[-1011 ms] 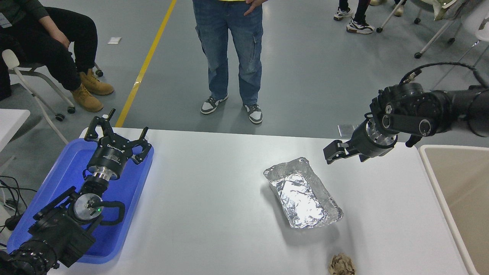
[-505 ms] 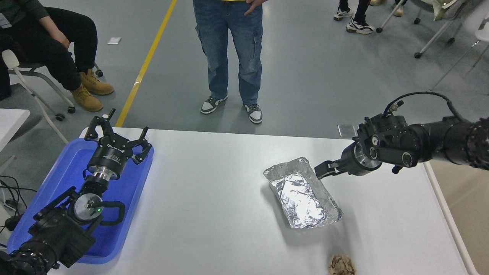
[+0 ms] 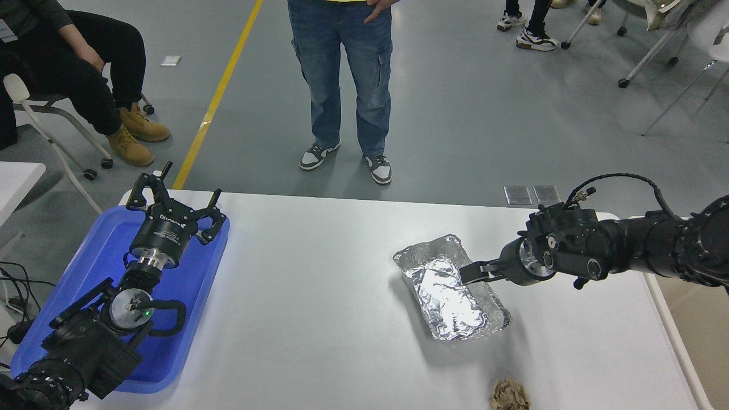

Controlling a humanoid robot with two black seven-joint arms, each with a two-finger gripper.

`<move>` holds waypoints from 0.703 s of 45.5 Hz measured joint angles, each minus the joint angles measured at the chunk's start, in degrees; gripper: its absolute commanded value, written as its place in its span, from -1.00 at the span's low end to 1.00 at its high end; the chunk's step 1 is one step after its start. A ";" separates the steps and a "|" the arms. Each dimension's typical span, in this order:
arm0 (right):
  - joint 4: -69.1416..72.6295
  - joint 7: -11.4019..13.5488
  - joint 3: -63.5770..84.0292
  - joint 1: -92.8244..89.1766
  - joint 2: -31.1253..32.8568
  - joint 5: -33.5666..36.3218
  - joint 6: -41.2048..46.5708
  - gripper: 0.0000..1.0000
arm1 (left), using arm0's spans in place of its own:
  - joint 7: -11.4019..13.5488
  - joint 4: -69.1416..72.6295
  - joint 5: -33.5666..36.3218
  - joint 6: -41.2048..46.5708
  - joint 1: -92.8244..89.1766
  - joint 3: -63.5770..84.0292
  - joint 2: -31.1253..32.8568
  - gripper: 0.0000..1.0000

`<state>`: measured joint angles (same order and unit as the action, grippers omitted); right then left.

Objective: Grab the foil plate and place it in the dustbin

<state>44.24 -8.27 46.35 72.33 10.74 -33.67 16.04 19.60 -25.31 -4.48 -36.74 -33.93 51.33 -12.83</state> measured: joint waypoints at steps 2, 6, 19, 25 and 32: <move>-0.40 -0.16 -0.22 -0.45 -0.11 0.00 -0.42 0.87 | 0.00 0.00 0.00 0.00 0.00 0.00 0.00 1.00; -1.08 -0.50 -0.57 -1.31 -0.34 0.00 -1.12 0.80 | 0.00 0.00 0.00 0.00 0.00 0.00 0.00 1.00; -2.78 -1.04 -1.09 -4.37 -0.72 0.00 -3.83 0.49 | 0.00 0.00 0.00 0.00 0.00 0.00 0.00 1.00; -3.10 -1.17 -1.20 -5.48 -0.82 0.00 -4.79 0.30 | 0.00 0.00 0.00 0.00 0.00 0.00 0.00 1.00; -3.28 -1.81 -1.26 -6.31 -1.03 -0.05 -5.58 -0.19 | 0.00 0.00 0.00 0.00 0.00 0.00 0.00 1.00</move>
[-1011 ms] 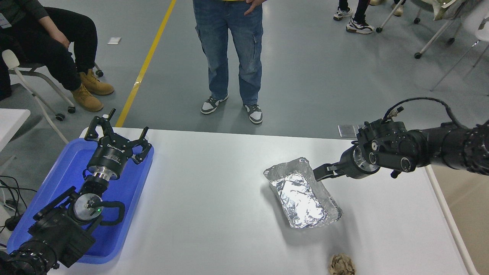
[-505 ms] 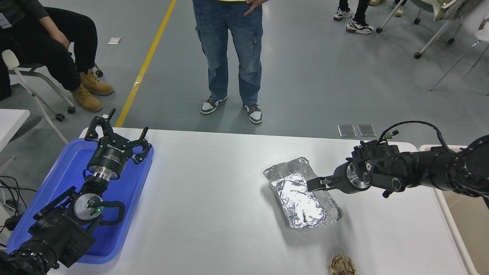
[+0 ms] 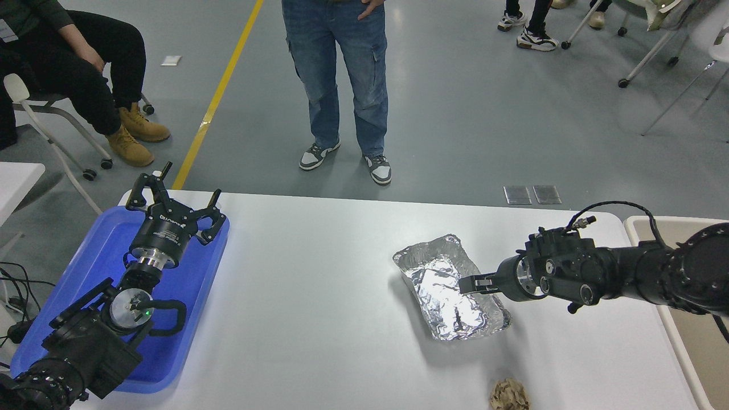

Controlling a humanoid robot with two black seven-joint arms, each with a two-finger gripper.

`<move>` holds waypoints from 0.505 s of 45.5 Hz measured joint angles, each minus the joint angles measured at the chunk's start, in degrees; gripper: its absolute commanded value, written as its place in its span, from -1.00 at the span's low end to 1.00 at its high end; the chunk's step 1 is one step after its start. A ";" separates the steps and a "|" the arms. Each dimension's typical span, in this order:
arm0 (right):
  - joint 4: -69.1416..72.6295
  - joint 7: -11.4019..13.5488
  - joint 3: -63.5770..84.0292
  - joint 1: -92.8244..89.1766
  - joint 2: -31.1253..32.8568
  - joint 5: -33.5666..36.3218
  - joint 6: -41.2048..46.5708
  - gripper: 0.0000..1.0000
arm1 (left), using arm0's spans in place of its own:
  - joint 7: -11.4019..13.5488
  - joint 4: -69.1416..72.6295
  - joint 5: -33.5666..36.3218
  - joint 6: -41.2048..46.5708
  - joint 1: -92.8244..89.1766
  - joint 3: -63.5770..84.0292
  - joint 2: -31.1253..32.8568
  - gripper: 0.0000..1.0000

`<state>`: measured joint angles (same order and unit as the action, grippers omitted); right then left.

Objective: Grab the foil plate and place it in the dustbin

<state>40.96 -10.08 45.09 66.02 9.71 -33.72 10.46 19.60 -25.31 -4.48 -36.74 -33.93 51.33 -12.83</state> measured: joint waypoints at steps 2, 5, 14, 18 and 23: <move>-0.04 -0.16 0.00 -0.15 -0.04 0.00 -0.12 -0.30 | 0.00 0.00 0.00 0.00 0.00 0.00 0.00 1.00; -0.17 -0.42 0.00 -0.37 -0.09 -0.06 -0.36 -0.46 | 0.00 0.00 0.00 0.00 0.00 0.00 0.00 1.00; -0.65 -1.16 0.00 -1.01 -0.36 -0.61 -0.79 -0.97 | 0.00 0.00 0.00 0.00 0.00 0.00 0.00 1.00; -0.74 -1.57 0.00 -1.14 -0.43 -0.95 -0.89 -1.00 | 0.00 0.00 0.00 0.00 0.00 0.00 0.00 1.00; -0.96 -2.04 0.00 -1.19 -0.49 -1.33 -1.00 -1.00 | 0.00 0.00 0.00 0.00 0.00 0.00 0.00 1.00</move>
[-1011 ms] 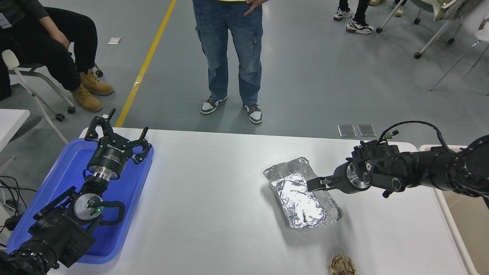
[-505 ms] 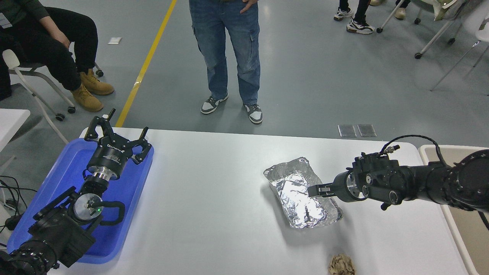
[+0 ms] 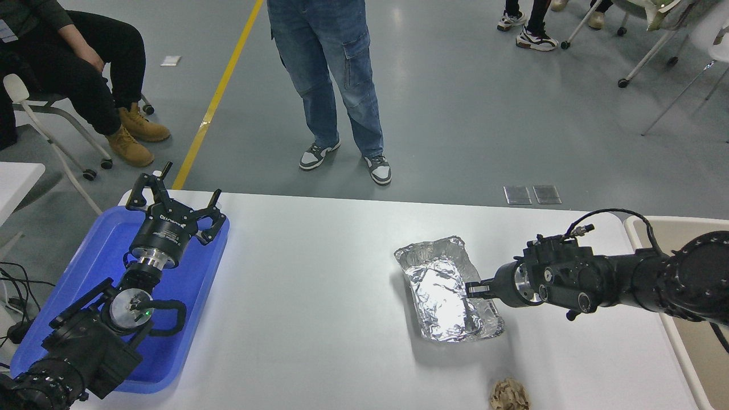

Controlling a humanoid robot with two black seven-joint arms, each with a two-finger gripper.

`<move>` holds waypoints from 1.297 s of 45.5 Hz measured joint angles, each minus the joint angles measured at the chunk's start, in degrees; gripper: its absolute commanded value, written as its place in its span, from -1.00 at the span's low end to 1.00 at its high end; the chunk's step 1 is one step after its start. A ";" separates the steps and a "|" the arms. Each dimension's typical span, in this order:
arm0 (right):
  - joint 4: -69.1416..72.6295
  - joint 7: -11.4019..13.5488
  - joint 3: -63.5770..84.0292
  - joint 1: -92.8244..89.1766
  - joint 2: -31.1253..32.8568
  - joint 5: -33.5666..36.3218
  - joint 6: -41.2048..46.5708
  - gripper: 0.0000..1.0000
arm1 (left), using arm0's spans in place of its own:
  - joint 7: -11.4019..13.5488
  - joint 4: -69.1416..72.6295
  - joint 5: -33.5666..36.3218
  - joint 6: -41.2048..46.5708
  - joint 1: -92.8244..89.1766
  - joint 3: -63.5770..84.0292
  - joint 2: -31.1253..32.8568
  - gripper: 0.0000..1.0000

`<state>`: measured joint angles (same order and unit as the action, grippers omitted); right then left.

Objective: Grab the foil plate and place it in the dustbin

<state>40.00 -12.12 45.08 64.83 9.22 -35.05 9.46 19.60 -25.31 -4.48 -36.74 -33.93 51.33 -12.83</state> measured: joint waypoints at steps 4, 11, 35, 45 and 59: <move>-0.41 -0.46 0.08 -0.02 -0.03 -0.26 -0.05 -1.00 | 0.00 0.00 0.00 0.00 0.00 0.00 0.00 1.00; -0.94 -1.83 0.25 -0.01 -0.06 -1.13 -0.10 -1.00 | 0.00 0.00 0.00 0.00 0.00 0.00 0.00 1.00; 2.40 -4.98 0.68 8.11 4.22 -2.33 3.43 -1.00 | 0.00 0.00 -0.01 0.00 0.00 0.00 0.00 1.00; 6.26 -5.41 0.84 15.29 9.76 -2.34 8.44 -1.00 | 0.00 0.00 0.00 0.00 0.00 0.00 0.00 1.00; 10.18 -5.57 2.67 27.01 16.93 -2.40 17.74 -1.00 | 0.00 0.00 0.00 0.00 0.00 0.00 -0.01 1.00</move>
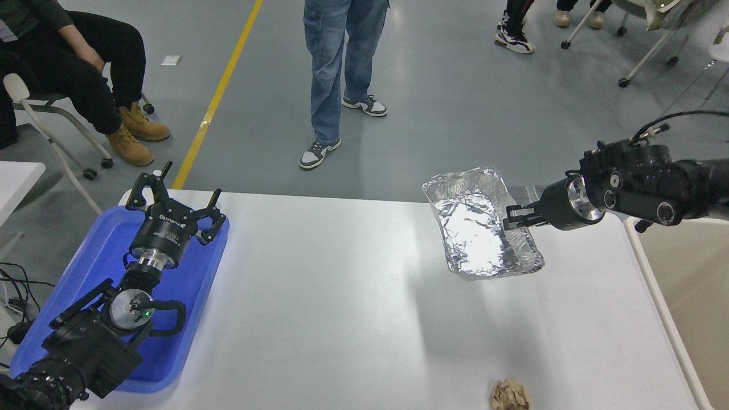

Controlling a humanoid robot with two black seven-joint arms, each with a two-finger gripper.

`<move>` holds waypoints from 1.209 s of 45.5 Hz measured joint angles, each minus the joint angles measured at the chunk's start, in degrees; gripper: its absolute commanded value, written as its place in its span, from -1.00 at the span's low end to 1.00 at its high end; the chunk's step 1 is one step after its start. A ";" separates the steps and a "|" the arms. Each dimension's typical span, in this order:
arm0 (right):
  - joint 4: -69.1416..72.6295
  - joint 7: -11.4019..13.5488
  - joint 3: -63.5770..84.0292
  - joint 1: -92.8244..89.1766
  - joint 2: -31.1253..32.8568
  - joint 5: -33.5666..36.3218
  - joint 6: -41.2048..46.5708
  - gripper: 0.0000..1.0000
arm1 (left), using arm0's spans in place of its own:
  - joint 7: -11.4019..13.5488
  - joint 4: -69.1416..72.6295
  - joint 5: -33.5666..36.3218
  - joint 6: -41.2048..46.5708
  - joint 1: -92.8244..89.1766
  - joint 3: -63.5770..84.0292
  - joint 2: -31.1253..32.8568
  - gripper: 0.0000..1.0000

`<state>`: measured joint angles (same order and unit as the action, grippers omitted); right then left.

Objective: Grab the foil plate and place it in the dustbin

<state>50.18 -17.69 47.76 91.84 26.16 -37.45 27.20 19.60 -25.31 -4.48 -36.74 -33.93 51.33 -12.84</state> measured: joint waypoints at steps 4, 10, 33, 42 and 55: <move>0.76 -0.04 0.55 2.85 1.12 0.01 2.33 -1.00 | 0.00 0.00 0.00 0.00 0.00 0.00 0.00 1.00; 1.56 -0.04 1.23 7.60 2.55 0.01 5.93 -1.00 | 0.00 0.00 0.00 0.00 0.00 0.00 0.00 1.00; 2.36 0.01 1.92 18.56 3.99 -0.24 14.89 -1.00 | 0.00 0.00 0.00 0.00 0.00 0.00 0.00 1.00; 1.76 0.02 2.14 18.79 4.05 -0.58 15.32 -1.00 | 0.00 0.00 0.00 0.00 0.00 0.00 0.00 1.00; -3.38 0.05 3.23 15.15 6.34 -0.50 14.71 -1.00 | 0.00 0.00 0.00 0.00 0.00 0.00 0.01 1.00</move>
<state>46.80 -17.64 50.99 106.99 32.50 -37.95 41.91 19.60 -25.31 -4.48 -36.74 -33.93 51.33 -12.83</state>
